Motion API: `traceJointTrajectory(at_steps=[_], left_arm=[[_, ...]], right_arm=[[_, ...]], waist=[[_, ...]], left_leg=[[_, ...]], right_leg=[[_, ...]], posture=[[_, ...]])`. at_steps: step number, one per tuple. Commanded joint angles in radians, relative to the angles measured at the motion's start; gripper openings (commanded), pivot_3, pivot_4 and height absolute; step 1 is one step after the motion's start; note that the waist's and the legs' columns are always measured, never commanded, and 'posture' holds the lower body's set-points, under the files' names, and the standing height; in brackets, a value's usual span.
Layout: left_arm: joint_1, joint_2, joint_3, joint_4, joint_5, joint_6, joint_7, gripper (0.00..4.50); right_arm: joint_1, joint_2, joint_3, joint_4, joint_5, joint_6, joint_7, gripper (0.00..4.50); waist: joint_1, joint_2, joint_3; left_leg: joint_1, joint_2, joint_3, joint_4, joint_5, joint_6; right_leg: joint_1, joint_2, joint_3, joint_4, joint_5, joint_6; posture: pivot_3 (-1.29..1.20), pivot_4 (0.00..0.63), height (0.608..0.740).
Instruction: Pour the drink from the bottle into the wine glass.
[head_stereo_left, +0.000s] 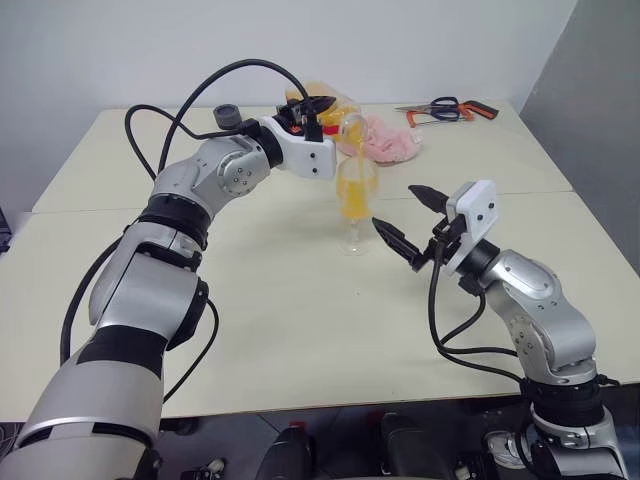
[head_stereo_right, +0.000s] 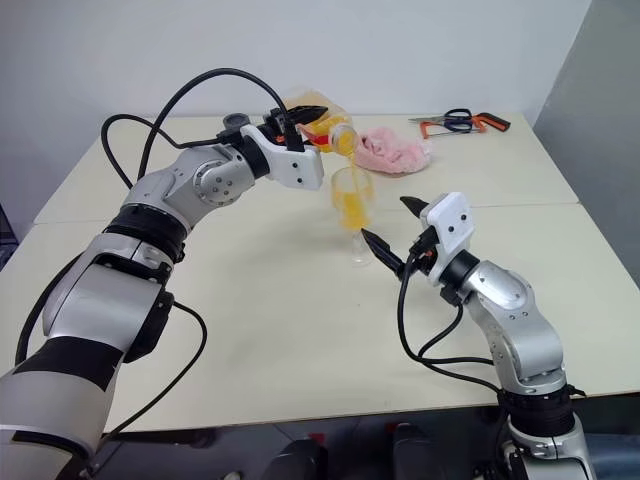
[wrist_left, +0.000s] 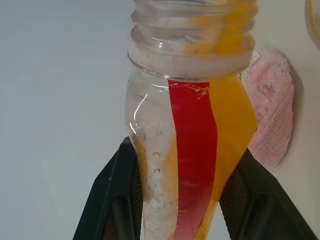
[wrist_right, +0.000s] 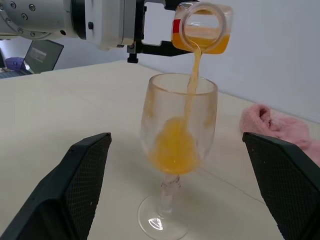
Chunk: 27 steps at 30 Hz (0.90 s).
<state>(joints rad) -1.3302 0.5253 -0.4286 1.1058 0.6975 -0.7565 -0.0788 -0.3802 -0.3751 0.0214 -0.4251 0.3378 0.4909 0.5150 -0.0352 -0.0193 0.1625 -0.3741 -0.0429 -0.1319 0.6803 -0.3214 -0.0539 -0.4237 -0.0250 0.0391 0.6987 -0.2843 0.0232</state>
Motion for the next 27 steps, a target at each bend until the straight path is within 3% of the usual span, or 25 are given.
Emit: traceJointTrajectory(at_steps=[1,27], left_arm=[[-0.043,0.014,0.008,-0.020,-0.008,-0.018,0.022,1.64],[-0.045,0.025,0.002,-0.012,0.012,-0.023,0.052,1.64]], right_arm=[[-0.009,-0.011,-0.021,-0.012,0.023,-0.004,0.013,4.50],[-0.014,-0.031,-0.023,-0.002,0.037,-0.002,0.028,4.50]], waist=[[0.000,0.000,0.000],[0.000,0.000,0.000]], left_leg=[[0.000,0.000,0.000,0.000,0.000,0.000],[0.000,0.000,0.000,0.000,0.000,0.000]], right_leg=[[0.000,0.000,0.000,0.000,0.000,0.000],[0.000,0.000,0.000,0.000,0.000,0.000]], posture=[[0.00,0.150,0.740],[0.00,0.150,0.740]])
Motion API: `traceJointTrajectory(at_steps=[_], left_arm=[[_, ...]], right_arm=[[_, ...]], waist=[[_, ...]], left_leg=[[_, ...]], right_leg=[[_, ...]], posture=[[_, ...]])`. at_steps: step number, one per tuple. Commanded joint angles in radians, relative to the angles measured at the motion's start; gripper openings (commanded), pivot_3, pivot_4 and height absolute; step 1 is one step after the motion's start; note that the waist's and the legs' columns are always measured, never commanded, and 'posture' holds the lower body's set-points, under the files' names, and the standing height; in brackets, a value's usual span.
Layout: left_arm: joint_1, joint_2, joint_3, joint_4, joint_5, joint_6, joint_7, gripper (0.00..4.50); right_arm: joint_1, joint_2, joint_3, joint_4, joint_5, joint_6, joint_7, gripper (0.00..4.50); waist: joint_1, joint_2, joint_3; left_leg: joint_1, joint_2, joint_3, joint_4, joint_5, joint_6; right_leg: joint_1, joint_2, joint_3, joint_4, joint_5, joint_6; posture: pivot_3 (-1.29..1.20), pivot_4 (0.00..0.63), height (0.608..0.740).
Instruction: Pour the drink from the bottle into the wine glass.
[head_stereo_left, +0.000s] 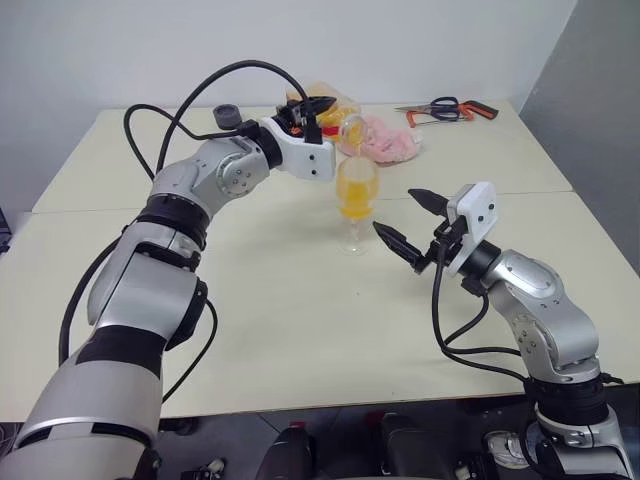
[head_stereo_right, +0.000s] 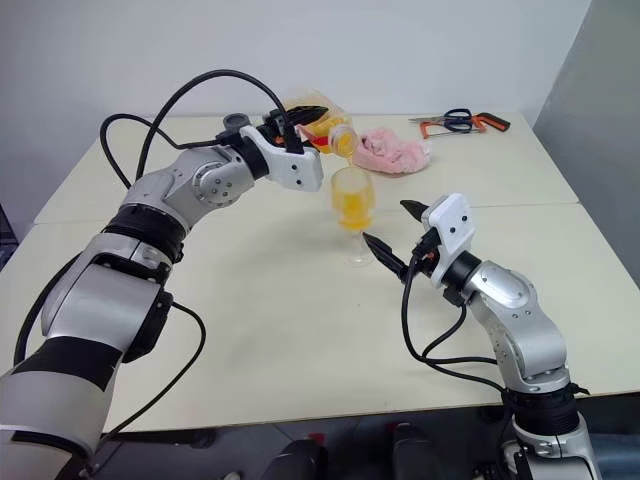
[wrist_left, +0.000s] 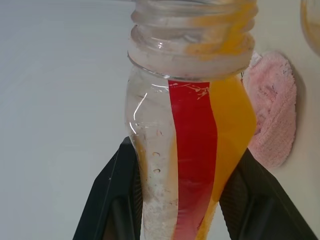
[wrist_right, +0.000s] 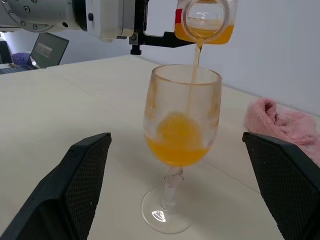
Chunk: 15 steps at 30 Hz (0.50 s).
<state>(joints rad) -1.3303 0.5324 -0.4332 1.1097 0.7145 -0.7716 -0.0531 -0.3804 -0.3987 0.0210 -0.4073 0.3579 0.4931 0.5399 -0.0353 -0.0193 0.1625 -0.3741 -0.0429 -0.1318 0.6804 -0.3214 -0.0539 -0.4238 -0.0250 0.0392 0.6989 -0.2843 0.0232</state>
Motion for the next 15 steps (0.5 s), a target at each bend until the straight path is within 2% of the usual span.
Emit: traceJointTrajectory(at_steps=[1,15], left_arm=[[-0.045,0.018,0.007,-0.016,-0.005,-0.008,0.027,1.64],[-0.048,0.020,0.003,-0.021,0.002,-0.012,0.036,1.64]], right_arm=[[-0.014,-0.008,-0.023,-0.020,0.017,-0.004,0.003,4.50],[-0.015,-0.010,-0.017,-0.024,0.020,-0.001,0.003,4.50]], waist=[[0.000,0.000,0.000],[0.000,0.000,0.000]], left_leg=[[0.000,0.000,0.000,0.000,0.000,0.000],[0.000,0.000,0.000,0.000,0.000,0.000]], right_leg=[[0.000,0.000,0.000,0.000,0.000,0.000],[0.000,0.000,0.000,0.000,0.000,0.000]], posture=[[0.00,0.150,0.740],[0.00,0.150,0.740]])
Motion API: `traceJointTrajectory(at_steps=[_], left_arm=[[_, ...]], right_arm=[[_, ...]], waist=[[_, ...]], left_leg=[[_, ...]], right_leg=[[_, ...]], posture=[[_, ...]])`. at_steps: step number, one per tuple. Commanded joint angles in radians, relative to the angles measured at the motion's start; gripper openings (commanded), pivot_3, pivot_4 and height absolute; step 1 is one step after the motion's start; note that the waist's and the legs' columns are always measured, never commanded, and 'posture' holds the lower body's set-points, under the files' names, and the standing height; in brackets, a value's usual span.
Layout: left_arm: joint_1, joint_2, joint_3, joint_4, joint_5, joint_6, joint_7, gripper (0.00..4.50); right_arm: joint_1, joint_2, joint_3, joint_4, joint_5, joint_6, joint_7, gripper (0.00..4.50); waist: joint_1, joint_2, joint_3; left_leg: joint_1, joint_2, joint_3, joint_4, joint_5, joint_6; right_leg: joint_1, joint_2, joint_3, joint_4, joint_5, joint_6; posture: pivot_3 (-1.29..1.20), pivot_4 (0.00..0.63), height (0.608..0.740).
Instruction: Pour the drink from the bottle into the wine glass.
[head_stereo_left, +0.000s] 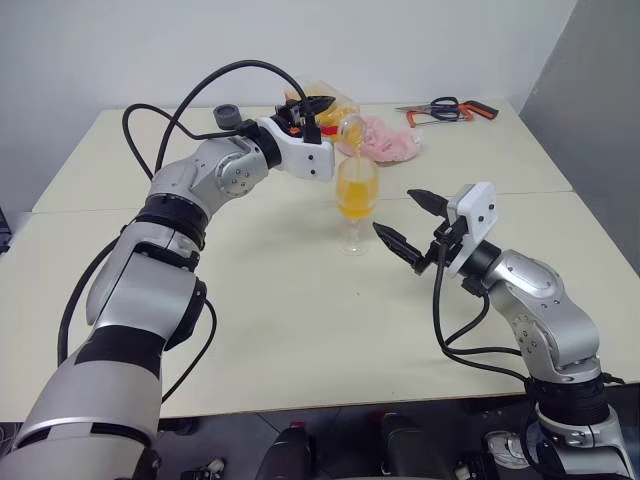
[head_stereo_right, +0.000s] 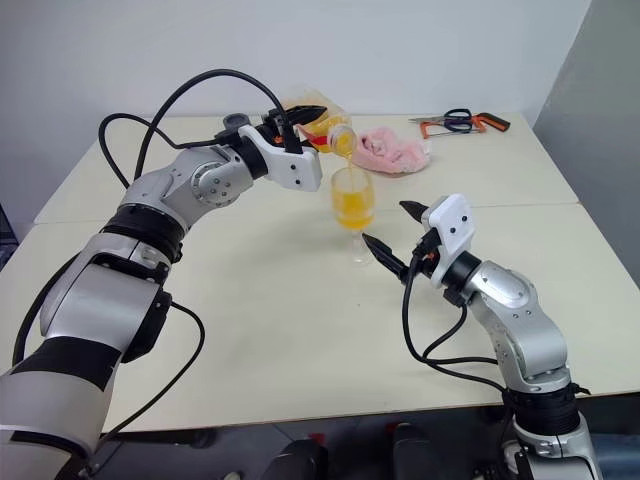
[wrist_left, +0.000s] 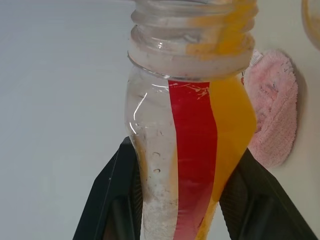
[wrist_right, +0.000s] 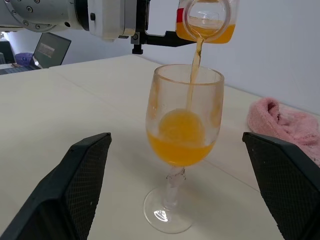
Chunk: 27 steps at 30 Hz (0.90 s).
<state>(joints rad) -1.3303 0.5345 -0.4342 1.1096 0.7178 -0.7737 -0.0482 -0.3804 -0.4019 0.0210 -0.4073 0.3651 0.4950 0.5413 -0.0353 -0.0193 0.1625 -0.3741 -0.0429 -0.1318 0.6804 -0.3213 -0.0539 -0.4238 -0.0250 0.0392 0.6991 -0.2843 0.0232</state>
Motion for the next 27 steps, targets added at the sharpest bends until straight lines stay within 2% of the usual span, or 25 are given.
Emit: traceJointTrajectory(at_steps=[1,27], left_arm=[[-0.048,0.018,0.004,-0.020,0.000,-0.010,0.032,1.64],[-0.055,0.026,-0.017,-0.012,0.014,-0.015,0.061,1.64]], right_arm=[[-0.015,-0.006,-0.017,-0.024,0.013,-0.003,0.001,4.50],[-0.012,-0.004,-0.011,-0.025,0.011,-0.006,0.002,4.50]], waist=[[0.000,0.000,0.000],[0.000,0.000,0.000]], left_leg=[[0.000,0.000,0.000,0.000,0.000,0.000],[0.000,0.000,0.000,0.000,0.000,0.000]], right_leg=[[0.000,0.000,0.000,0.000,0.000,0.000],[0.000,0.000,0.000,0.000,0.000,0.000]], posture=[[0.00,0.150,0.740],[0.00,0.150,0.740]])
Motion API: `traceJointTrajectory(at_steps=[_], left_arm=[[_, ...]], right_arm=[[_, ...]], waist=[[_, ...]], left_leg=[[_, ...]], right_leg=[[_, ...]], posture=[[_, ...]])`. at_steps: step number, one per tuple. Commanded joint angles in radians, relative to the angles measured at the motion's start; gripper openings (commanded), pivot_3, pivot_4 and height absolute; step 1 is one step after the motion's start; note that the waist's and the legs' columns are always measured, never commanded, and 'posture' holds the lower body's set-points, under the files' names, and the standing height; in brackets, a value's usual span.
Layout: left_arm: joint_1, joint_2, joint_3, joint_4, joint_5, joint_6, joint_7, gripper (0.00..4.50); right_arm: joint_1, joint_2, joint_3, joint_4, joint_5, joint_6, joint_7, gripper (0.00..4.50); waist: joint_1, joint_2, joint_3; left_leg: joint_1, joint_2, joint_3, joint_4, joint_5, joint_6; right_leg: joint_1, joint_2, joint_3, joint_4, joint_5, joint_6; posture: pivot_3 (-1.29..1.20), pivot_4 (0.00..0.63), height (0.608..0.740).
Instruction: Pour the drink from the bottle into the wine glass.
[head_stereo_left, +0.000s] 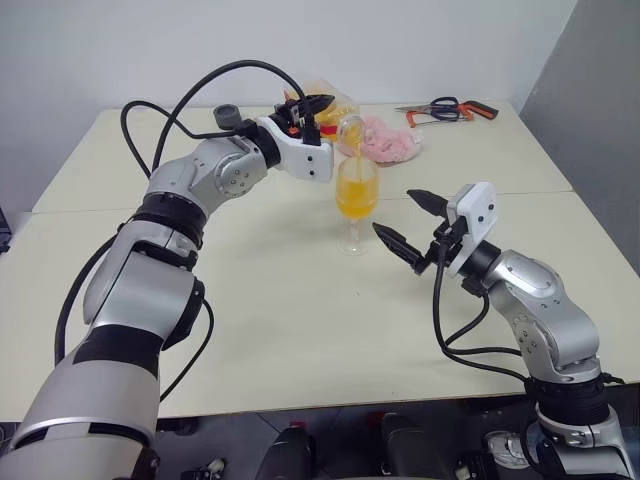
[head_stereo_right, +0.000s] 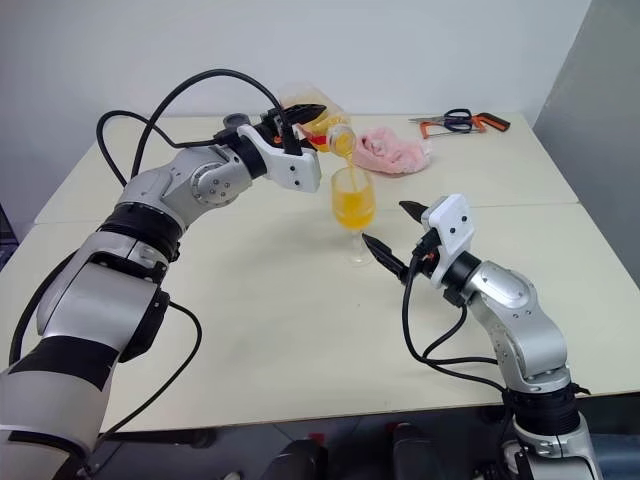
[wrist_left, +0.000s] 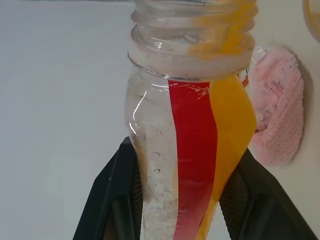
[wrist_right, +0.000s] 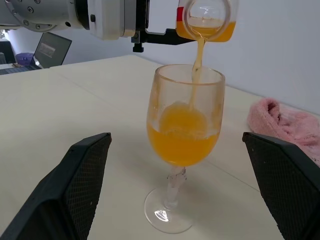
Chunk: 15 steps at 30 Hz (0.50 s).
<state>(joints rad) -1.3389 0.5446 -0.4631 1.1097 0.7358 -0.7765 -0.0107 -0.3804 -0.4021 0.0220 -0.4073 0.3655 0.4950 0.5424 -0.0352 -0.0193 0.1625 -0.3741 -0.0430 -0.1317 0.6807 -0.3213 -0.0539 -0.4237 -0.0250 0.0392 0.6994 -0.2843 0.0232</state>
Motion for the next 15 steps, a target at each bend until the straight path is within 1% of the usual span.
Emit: traceJointTrajectory(at_steps=[1,15], left_arm=[[-0.047,0.017,0.011,-0.012,-0.005,-0.012,0.024,1.64],[-0.054,0.016,0.003,-0.010,0.003,-0.014,0.035,1.64]], right_arm=[[-0.012,-0.003,-0.012,-0.025,0.011,-0.006,0.001,4.50],[-0.010,0.001,-0.008,-0.027,0.011,-0.007,-0.002,4.50]], waist=[[0.000,0.000,0.000],[0.000,0.000,0.000]], left_leg=[[0.000,0.000,0.000,0.000,0.000,0.000],[0.000,0.000,0.000,0.000,0.000,0.000]], right_leg=[[0.000,0.000,0.000,0.000,0.000,0.000],[0.000,0.000,0.000,0.000,0.000,0.000]], posture=[[0.00,0.150,0.740],[0.00,0.150,0.740]])
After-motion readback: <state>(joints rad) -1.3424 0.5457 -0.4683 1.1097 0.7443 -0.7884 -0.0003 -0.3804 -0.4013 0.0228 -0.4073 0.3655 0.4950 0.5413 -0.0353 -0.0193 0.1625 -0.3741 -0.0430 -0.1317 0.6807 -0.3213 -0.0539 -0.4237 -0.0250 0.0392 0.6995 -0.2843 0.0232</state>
